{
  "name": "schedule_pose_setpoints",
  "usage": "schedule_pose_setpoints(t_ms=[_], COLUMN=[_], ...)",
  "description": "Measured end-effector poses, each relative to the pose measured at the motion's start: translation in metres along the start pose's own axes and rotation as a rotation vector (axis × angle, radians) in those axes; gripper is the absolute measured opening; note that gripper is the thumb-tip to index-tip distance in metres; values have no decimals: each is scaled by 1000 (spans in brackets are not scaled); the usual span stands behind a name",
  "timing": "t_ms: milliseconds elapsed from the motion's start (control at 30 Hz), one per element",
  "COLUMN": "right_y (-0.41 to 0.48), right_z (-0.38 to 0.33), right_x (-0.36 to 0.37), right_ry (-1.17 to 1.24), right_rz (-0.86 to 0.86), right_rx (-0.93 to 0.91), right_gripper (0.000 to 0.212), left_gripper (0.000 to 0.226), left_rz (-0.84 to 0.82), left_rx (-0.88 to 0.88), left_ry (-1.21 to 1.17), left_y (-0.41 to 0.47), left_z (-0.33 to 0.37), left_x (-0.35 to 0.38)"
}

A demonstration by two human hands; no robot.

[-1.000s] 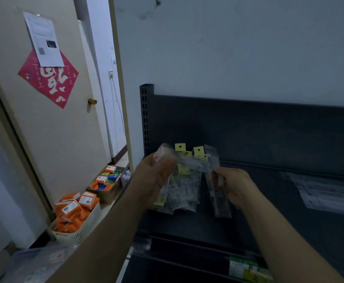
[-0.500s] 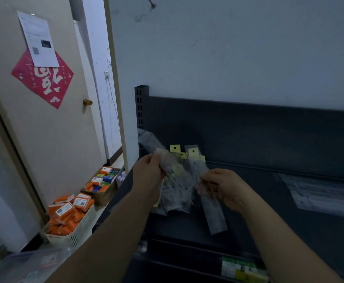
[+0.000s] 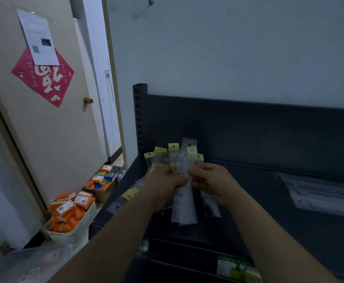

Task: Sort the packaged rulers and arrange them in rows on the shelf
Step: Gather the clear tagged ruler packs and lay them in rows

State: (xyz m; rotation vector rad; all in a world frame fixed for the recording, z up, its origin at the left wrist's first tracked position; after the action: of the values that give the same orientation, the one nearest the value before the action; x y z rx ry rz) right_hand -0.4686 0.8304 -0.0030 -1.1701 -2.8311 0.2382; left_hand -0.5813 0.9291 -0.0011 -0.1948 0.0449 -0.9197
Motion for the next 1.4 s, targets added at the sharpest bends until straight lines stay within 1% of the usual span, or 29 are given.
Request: schedule_pose_setpoints(t_ms=[67,133,200,267,300,400,433,500,567,667,700,767,800,833,933,1000,1067,1167,1233,1333,1400], right_y=[4,10,14,18,20,26,29,37,43,48,50,52,53,54,58,60,59,60,62,65,65], right_z=[4,10,15,17,15,7,7,9,11,10,9,8,8,8,9,8,7,7,7,7,7], right_x=[-4,-11,-14,-11,-9,1,3,5,4,7,9,12,12,12,6,2,3,7,9,7,3], right_ry=[7,-25,-61,-57,-74,-138,-155,-217,-296,-351,-358,-377,-401,-436,-509,-492,-471,-470,-478,-451,-440], right_rz=[39,115,154,125,105,101,107,138,171,187,180,165,163,165,177,156,108,67,51,6,-21], right_rx=[6,28,86,123,134,180,192,199,189,184,186,183,178,172,165,195,220,222,227,261,290], right_gripper=[15,18,20,27,28,16,16,21,20,21,21,17,16,17,23,20,21,27,25,16,16], left_gripper=[15,7,8,13,14,14,14,13,10,23,23,14,13,16,36,39,32,19,18,20,19], left_rz=[67,162,294,377,383,359,354,333,327,318,306,293,293,294,282,278,276,268,254,243,237], left_rx=[25,71,120,108,80,-19,-31,-44,-56,-68,-63,-55,-53,-52,-41,-44,-34,-33,-35,-38,-36], left_ry=[32,112,214,234,241,337,345,340,304,276,266,248,246,245,246,246,254,262,268,275,279], left_y=[3,7,13,21,24,28,30,35,42,50,48,46,46,46,53,54,48,43,42,40,38], left_z=[1,4,7,6,4,0,0,-3,-6,-12,-12,-11,-12,-12,-17,-19,-16,-11,-9,-9,-9], left_x=[-10,-26,-45,-61,-65,-68,-69,-70,-74,-77,-76,-75,-75,-76,-79,-80,-79,-75,-74,-74,-74])
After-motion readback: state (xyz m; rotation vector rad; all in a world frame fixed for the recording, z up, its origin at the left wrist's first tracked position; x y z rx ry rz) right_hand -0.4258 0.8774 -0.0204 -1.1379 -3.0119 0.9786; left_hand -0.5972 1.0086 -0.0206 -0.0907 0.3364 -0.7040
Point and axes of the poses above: each hand's wrist, its own y-axis towards the middle knuckle, its own x-axis out of the palm, z = x × y, the point moved 2 cm from there along y, towards the middle knuckle, and after that the axes turned 4 degrees about -y, right-handed, at the moved point
